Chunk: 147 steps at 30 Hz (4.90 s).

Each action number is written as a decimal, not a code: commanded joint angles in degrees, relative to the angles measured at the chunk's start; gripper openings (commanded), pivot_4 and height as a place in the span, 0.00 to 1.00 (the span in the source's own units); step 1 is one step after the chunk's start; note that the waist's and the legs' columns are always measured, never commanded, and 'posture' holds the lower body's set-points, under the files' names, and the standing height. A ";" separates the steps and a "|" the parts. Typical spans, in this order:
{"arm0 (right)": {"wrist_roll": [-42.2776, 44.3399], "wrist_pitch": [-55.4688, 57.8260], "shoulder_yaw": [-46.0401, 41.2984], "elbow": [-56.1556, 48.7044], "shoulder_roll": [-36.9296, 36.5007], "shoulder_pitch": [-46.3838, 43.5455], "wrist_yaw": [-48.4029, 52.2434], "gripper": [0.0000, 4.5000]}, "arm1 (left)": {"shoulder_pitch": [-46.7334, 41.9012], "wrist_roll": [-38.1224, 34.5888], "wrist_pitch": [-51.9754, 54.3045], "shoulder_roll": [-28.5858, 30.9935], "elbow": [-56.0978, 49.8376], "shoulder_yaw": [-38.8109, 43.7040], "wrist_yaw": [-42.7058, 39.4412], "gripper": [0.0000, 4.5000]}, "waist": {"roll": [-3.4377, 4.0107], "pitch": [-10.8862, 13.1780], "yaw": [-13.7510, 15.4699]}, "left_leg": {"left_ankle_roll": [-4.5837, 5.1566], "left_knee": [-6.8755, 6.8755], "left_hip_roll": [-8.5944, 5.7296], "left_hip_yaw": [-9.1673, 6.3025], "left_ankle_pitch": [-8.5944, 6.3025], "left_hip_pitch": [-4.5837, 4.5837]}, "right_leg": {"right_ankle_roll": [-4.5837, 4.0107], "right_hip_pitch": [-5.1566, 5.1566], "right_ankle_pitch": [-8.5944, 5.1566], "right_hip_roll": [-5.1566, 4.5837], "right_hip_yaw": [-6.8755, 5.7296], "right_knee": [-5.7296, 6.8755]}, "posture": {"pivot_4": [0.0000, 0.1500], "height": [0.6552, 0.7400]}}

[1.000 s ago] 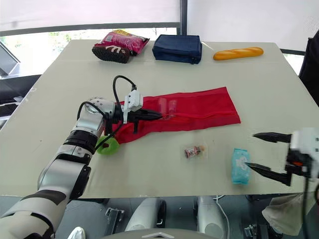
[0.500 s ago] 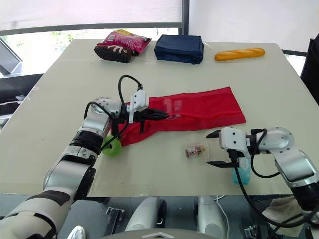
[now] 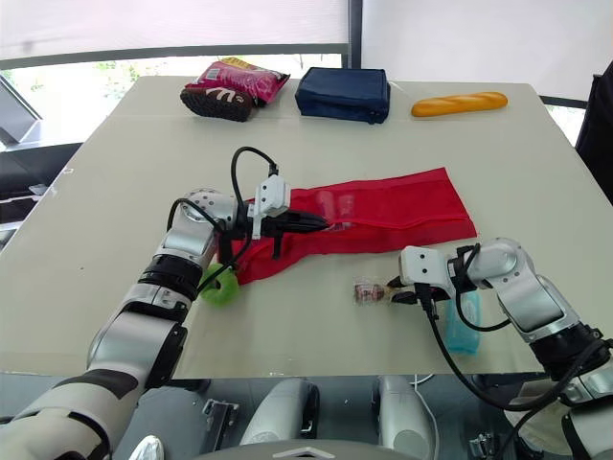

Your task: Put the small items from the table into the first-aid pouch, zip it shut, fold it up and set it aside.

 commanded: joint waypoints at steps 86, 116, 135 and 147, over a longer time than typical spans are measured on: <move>29.98 19.96 -43.39 -32.11 11.79 23.60 -26.47 1.00 | -6.51 -0.47 -16.84 5.55 10.69 -4.89 -15.32 0.00 | 0.06 0.05 -0.06 | 0.02 0.00 0.19 -0.06 -0.02 -0.15 | 0.21 -0.10 -0.13 0.14 -0.10 -0.12 | 1.00 0.69; 40.92 11.32 -61.96 -37.60 3.23 44.21 -21.47 1.00 | -8.23 10.69 -5.73 -5.30 3.99 -8.65 9.22 0.86 | -0.01 0.09 0.51 | 0.02 0.03 0.14 -0.03 -0.02 -0.12 | 0.23 0.00 -0.13 0.13 0.00 -0.18 | 1.00 0.69; 41.87 6.25 -64.90 -38.91 6.06 53.37 -20.35 1.00 | -1.30 2.88 -8.17 -6.09 -6.16 -8.89 -6.59 0.02 | 0.00 0.09 1.19 | 0.02 0.03 0.16 0.00 -0.02 -0.13 | 0.15 0.00 -0.17 0.13 0.02 -0.22 | 1.00 0.69; 41.46 4.37 -64.22 -38.03 6.01 54.98 -20.01 1.00 | -3.82 1.66 -5.86 -7.21 -4.13 -5.80 -1.03 0.02 | 0.00 0.09 1.40 | 0.02 0.04 0.15 -0.02 -0.02 -0.13 | 0.18 0.02 -0.15 0.12 0.01 -0.21 | 1.00 0.69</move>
